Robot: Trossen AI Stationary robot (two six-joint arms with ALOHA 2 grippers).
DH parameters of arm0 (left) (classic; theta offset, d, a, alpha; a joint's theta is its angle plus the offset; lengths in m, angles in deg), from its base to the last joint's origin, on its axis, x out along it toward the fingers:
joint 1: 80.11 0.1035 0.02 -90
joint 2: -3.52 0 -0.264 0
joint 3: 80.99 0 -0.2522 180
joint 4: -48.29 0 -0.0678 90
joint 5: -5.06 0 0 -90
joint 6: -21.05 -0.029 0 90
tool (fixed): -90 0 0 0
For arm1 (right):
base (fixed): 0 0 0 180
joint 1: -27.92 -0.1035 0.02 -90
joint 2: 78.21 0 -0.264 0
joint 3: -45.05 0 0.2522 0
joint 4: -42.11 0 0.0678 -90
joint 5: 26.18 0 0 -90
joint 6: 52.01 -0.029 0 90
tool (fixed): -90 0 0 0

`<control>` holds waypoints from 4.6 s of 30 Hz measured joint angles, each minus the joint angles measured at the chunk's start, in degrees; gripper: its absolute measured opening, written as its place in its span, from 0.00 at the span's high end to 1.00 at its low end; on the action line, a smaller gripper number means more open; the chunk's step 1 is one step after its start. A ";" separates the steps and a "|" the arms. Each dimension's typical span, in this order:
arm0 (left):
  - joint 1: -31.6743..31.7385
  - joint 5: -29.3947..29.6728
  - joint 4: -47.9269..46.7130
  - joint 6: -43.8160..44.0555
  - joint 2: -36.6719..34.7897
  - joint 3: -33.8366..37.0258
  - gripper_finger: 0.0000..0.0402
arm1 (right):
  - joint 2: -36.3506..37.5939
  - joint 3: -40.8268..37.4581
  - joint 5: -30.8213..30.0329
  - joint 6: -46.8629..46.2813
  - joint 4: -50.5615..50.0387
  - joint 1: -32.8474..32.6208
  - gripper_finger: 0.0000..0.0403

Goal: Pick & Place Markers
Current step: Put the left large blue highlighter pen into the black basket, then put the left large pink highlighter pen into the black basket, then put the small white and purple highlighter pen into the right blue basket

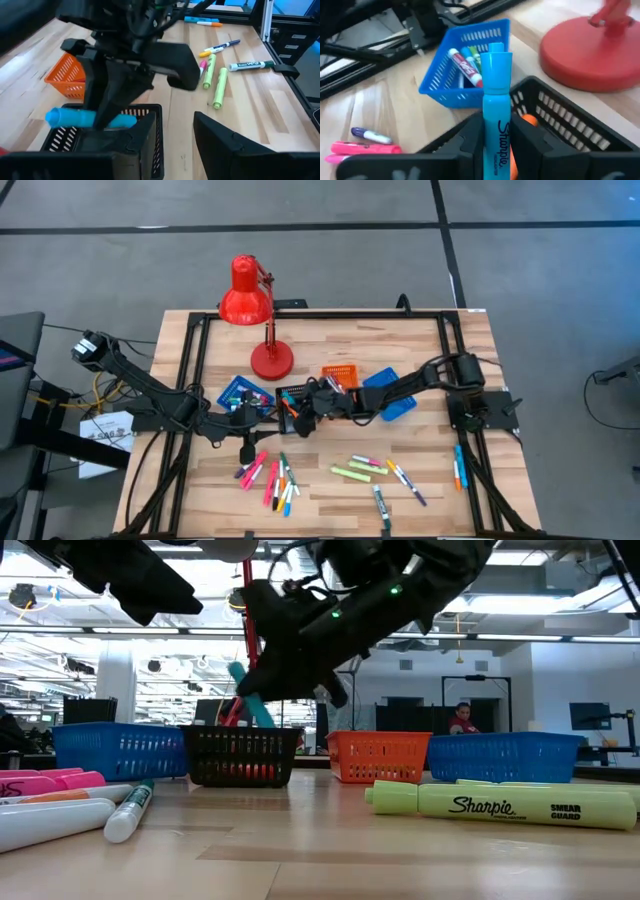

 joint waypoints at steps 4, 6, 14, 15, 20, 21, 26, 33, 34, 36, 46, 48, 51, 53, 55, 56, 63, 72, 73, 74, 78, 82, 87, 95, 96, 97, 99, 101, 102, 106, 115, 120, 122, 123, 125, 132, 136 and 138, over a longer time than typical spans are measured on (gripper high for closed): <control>0.00 -2.90 -0.23 -0.15 0.00 0.01 0.68 | -0.29 0.89 1.02 1.63 -2.71 0.21 0.77; 0.00 -6.86 -0.26 0.05 0.00 0.02 0.68 | 0.24 1.04 1.15 1.77 -4.10 0.48 0.73; -0.46 -19.40 0.50 14.36 4.20 0.02 0.68 | 4.30 1.06 1.23 10.46 -3.90 0.30 0.57; -0.96 -20.47 0.67 16.91 5.74 0.02 0.68 | 5.19 1.06 1.22 11.61 -3.79 0.12 0.55; -3.51 -24.28 1.01 25.15 13.29 -2.41 0.68 | 11.00 1.06 1.23 16.68 -3.68 -0.16 0.52; -3.95 -24.64 1.05 25.61 14.06 -3.84 0.68 | 12.32 1.06 1.22 17.51 -3.82 -0.34 0.51; -5.61 -24.64 -6.11 26.22 15.30 -12.34 0.68 | 19.08 1.09 1.23 21.06 -8.19 -0.97 0.52; -5.45 -20.01 -28.50 39.03 15.57 -17.35 0.68 | 24.62 1.08 1.22 21.11 -21.65 -2.77 0.55; -5.45 -19.63 -30.54 40.54 15.91 -17.35 0.68 | 24.92 1.08 1.23 21.15 -22.99 -2.92 0.55; -5.46 -18.45 -34.19 42.53 16.89 -17.35 0.68 | 25.33 1.06 1.26 21.26 -24.04 -3.15 0.56; -5.49 -15.67 -34.99 42.56 26.45 -17.35 0.68 | 25.37 1.06 1.21 26.99 -22.05 -1.44 0.55; -5.49 -15.73 -34.99 42.53 27.89 -17.33 0.68 | 25.37 1.06 1.22 27.05 -21.82 -1.07 0.56; -5.49 -15.79 -34.99 42.52 29.42 -17.33 0.68 | 25.35 1.06 1.22 27.06 -21.54 -0.48 0.56; -5.49 -15.80 -34.99 42.52 30.09 -17.33 0.68 | 25.35 1.06 1.23 26.97 -21.60 -0.12 0.56; -5.49 -15.74 -34.97 42.49 30.72 -17.33 0.68 | 25.35 1.06 1.23 26.26 -21.60 0.17 0.56; -5.49 -15.72 -34.97 42.47 31.09 -17.33 0.68 | 25.35 1.06 1.21 25.86 -21.62 0.17 0.56; -5.49 -15.57 -34.96 42.25 33.67 -17.33 0.72 | 25.35 1.06 1.26 25.10 -21.63 -0.05 0.56; -5.23 -12.77 -34.79 42.32 33.15 -17.31 0.82 | 25.35 1.06 1.32 25.08 -21.67 -1.22 0.57; -5.05 -12.78 -34.77 42.34 32.34 -17.31 0.82 | 25.35 1.06 1.32 25.08 -21.67 -1.30 0.57; -4.83 -12.75 -34.65 42.36 31.34 -17.31 0.82 | 25.35 1.06 1.30 25.07 -21.67 -1.50 0.57; -3.67 -9.66 -34.21 42.47 25.85 -17.31 0.80 | 25.35 1.06 1.32 25.06 -21.69 -1.57 0.58; -1.68 0.27 -32.58 42.45 18.67 -17.31 0.80 | 25.33 1.06 1.30 25.06 -21.71 -1.55 0.58; 3.59 7.91 -25.13 35.28 11.79 -17.31 0.80 | 25.33 1.06 1.30 25.06 -21.80 -1.55 0.58; 14.51 7.81 -11.99 17.77 14.63 -17.33 0.80 | 25.33 1.06 1.28 25.06 -22.18 -1.55 0.59; 15.63 7.68 -11.43 16.92 15.82 -17.35 0.80 | 25.33 1.06 1.28 25.06 -22.39 -1.55 0.59; 16.61 7.66 -11.05 16.84 16.92 -17.33 0.80 | 25.33 1.06 1.28 25.06 -22.57 -1.55 0.59; 18.56 7.54 -10.91 16.77 19.32 -17.34 0.80 | 25.33 1.06 1.28 25.05 -23.11 -1.55 0.59; 20.05 7.11 -10.96 16.98 21.90 -17.33 0.80 | 25.31 1.06 1.28 25.04 -23.43 -1.55 0.59; 20.67 6.44 -10.84 17.59 23.16 -17.33 0.79 | 25.31 1.06 1.27 25.04 -23.46 -1.55 0.59; 22.36 5.11 -10.50 21.17 27.86 -17.33 0.79 | 25.31 1.06 1.26 25.04 -23.94 -1.55 0.59; 23.91 5.10 -10.11 24.50 29.90 -17.31 0.71 | 25.31 1.06 1.26 25.02 -25.94 -1.55 0.60; 23.82 3.25 -10.12 24.06 27.31 -17.33 0.62 | 25.31 1.06 1.26 25.01 -26.22 -1.55 0.60; 23.73 -1.00 -10.18 21.01 24.24 -17.33 0.60 | 25.31 1.06 1.26 24.55 -26.67 -1.55 0.60; 23.68 -4.06 -10.55 19.51 22.26 -17.33 0.60 | 25.31 1.06 1.28 23.87 -27.09 -1.55 0.60; 23.51 -12.51 -11.88 17.02 17.93 -17.34 0.59 | 25.31 1.06 1.26 23.14 -27.88 -1.55 0.60; 16.07 -28.98 -30.51 10.46 8.06 -17.38 0.59 | 25.31 1.06 1.28 22.94 -29.60 -1.55 0.60; 7.80 -28.60 -40.80 13.71 7.91 -17.34 0.59 | 25.31 1.06 1.28 20.18 -30.70 -1.55 0.60; 3.97 -27.17 -41.32 17.55 8.57 -16.22 0.59 | 25.31 1.06 1.28 18.99 -30.86 -1.55 0.60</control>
